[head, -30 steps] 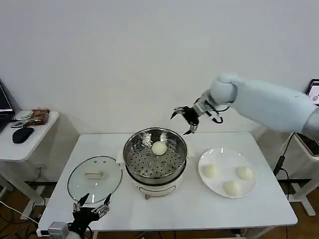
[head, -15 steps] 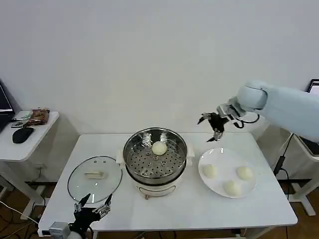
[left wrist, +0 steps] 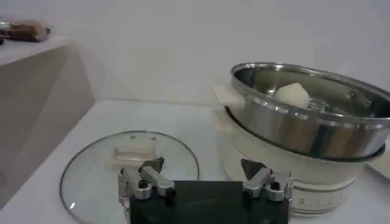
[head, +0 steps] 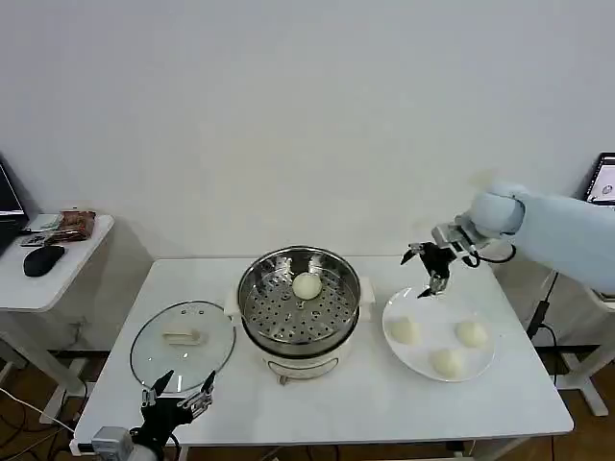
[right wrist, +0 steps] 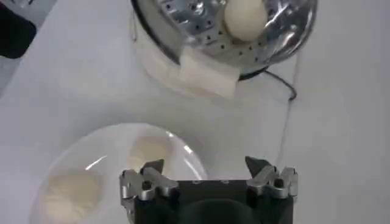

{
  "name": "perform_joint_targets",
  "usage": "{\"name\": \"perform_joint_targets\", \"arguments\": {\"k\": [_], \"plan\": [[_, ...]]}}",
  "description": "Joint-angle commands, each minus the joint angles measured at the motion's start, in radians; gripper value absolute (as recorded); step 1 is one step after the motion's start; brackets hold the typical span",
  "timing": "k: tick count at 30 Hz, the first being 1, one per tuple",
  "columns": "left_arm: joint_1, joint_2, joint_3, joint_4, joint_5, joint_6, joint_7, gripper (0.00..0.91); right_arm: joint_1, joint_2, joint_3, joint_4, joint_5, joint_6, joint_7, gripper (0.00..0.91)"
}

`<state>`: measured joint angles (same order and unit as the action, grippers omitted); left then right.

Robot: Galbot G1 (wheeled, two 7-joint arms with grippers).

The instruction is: Take steamed baozi put them in steamer then cover it.

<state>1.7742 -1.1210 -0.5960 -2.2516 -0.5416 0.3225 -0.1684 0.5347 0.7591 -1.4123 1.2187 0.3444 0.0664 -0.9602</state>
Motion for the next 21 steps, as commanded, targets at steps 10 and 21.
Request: {"name": "perform_joint_targets", "arguments": {"k": [10, 21], "plan": [[0.005, 0.0, -0.01, -0.013, 0.002, 0.0, 0.002, 0.907, -0.182, 0.056, 0.077, -0.111, -0.069, 0.006, -0.033, 0.907], [0.017, 0.001, -0.007, -0.038, 0.005, 0.001, 0.005, 0.907, -0.23, 0.081, 0.112, -0.164, -0.098, 0.009, -0.037, 0.907]]}}
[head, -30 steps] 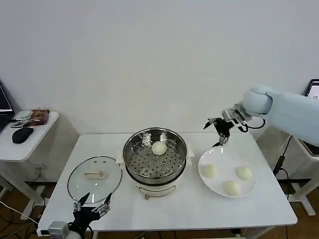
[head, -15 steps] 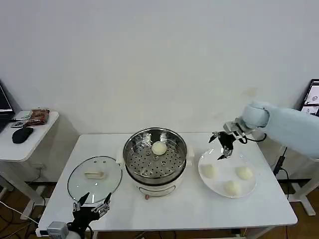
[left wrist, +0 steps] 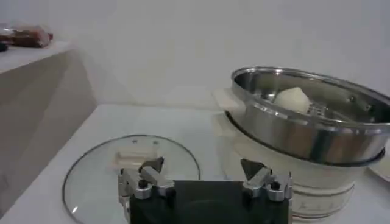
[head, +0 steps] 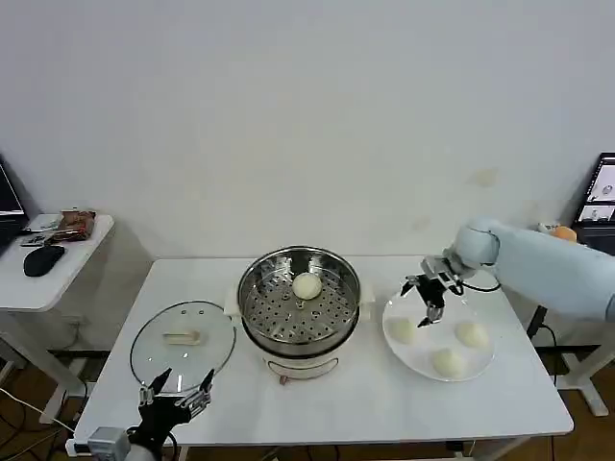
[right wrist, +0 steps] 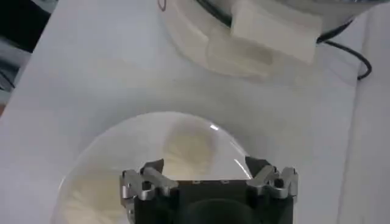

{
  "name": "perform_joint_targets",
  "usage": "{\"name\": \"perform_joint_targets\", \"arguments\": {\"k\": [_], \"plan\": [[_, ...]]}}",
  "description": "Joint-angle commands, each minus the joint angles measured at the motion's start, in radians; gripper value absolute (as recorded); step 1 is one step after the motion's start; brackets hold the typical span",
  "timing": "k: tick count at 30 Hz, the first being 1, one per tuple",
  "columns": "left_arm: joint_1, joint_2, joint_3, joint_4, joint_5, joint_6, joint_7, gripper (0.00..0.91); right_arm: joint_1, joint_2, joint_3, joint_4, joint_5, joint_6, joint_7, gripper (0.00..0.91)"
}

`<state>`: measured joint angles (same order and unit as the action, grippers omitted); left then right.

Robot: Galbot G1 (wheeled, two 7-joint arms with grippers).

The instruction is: Take steamed baozi put them in steamer then cover it.

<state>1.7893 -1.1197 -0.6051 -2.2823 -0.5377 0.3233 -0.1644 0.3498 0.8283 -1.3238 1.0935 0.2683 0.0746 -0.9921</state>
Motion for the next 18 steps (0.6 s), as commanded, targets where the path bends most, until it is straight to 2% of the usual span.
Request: {"name": "perform_joint_targets", "arguments": {"k": [1, 18], "plan": [[0.002, -0.001, 0.002, -0.009, 0.002, 0.001, 0.001, 0.907, -0.048, 0.012, 0.023, -0.039, -0.024, 0.002, -0.008, 0.907], [0.017, 0.003, 0.0, -0.027, 0.004, 0.001, 0.001, 0.907, -0.115, 0.037, 0.076, -0.079, -0.04, 0.005, 0.017, 0.907]]}}
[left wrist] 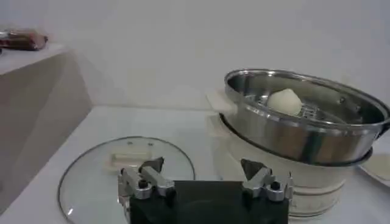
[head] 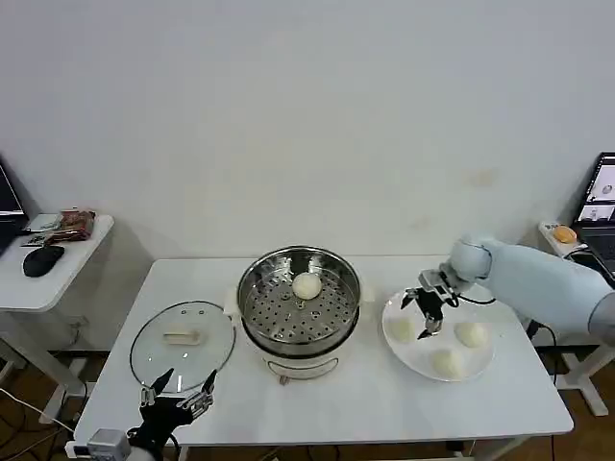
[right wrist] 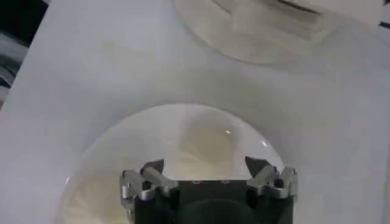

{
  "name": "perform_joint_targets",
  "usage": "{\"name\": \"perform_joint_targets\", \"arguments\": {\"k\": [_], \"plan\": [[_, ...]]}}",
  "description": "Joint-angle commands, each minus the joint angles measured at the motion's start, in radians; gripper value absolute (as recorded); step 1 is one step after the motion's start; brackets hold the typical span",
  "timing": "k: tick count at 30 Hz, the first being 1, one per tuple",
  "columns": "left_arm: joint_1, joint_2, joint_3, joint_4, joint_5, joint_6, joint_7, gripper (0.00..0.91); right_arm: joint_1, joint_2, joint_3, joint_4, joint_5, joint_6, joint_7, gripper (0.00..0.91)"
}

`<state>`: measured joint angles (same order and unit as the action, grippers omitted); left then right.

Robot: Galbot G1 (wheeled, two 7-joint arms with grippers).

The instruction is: Take steamed baozi put them in steamer then cover it.

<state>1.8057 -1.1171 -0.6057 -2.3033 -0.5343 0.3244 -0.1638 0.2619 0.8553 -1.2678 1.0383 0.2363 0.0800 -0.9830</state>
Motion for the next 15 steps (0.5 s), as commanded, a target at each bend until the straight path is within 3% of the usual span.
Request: {"name": "perform_joint_targets", "arguments": {"k": [1, 15], "plan": [[0.001, 0.0, 0.0, -0.008, 0.0, 0.0, 0.0, 0.907, -0.03, 0.012, 0.023, -0.029, -0.011, 0.001, 0.009, 0.907], [0.015, -0.003, -0.009, -0.032, 0.0, 0.002, -0.002, 0.907, -0.07, 0.05, 0.068, -0.088, -0.045, 0.011, 0.004, 0.907]]}}
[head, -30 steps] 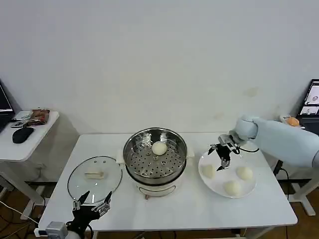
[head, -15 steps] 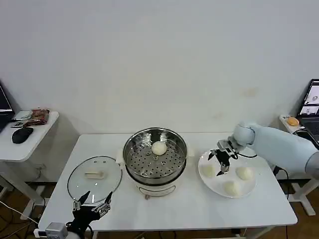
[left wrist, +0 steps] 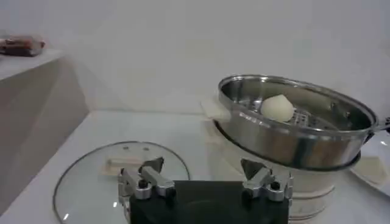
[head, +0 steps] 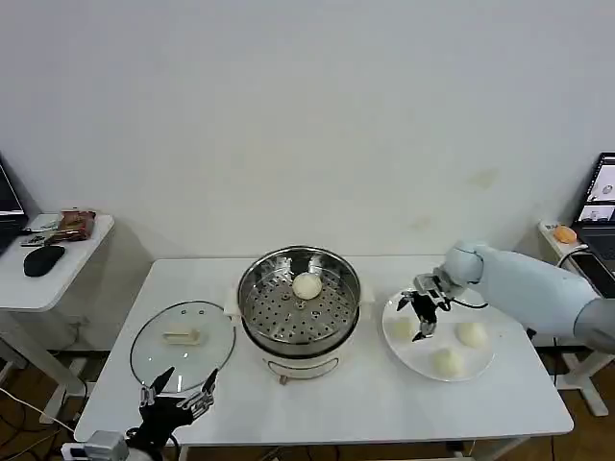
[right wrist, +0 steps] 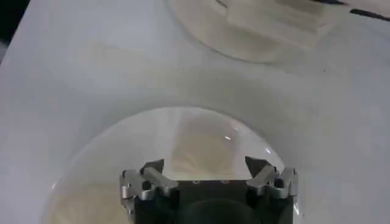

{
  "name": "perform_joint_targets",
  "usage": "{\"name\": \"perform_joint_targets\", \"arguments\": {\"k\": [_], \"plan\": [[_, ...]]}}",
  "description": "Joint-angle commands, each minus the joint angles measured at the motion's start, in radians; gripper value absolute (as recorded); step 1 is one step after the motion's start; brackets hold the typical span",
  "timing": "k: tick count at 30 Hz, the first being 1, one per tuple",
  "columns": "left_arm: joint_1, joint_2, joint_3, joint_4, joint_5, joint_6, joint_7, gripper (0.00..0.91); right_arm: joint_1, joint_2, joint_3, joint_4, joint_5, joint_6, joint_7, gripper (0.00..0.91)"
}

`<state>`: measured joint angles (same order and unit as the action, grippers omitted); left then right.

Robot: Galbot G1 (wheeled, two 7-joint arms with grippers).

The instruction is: Take steamed baozi put them in steamer then cover it.

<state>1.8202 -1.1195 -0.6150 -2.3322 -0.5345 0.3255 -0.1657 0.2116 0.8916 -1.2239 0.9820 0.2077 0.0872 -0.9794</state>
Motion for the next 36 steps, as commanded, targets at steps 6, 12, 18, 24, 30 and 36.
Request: {"name": "perform_joint_targets", "arguments": {"k": [6, 12, 18, 24, 30, 36], "plan": [[0.005, -0.002, -0.001, -0.009, 0.0, 0.001, -0.001, 0.907, -0.037, 0.024, 0.04, -0.048, -0.018, 0.004, 0.002, 0.877], [0.002, -0.003, -0.003, -0.016, -0.001, 0.005, -0.001, 0.907, -0.04, 0.029, 0.052, -0.062, -0.017, 0.003, -0.001, 0.736], [0.004, -0.004, -0.004, -0.023, -0.002, 0.006, -0.001, 0.907, -0.046, 0.026, 0.054, -0.061, -0.016, 0.006, -0.005, 0.665], [0.003, -0.004, -0.004, -0.027, -0.003, 0.008, -0.001, 0.907, -0.039, 0.021, 0.058, -0.061, -0.008, 0.007, -0.012, 0.665], [0.006, -0.007, -0.006, -0.031, -0.003, 0.011, -0.002, 0.907, 0.02, -0.012, 0.021, -0.009, 0.015, 0.009, -0.017, 0.675], [0.002, -0.012, -0.006, -0.03, -0.003, 0.017, -0.005, 0.907, 0.126, -0.042, -0.047, 0.067, 0.051, 0.013, -0.025, 0.675]]}}
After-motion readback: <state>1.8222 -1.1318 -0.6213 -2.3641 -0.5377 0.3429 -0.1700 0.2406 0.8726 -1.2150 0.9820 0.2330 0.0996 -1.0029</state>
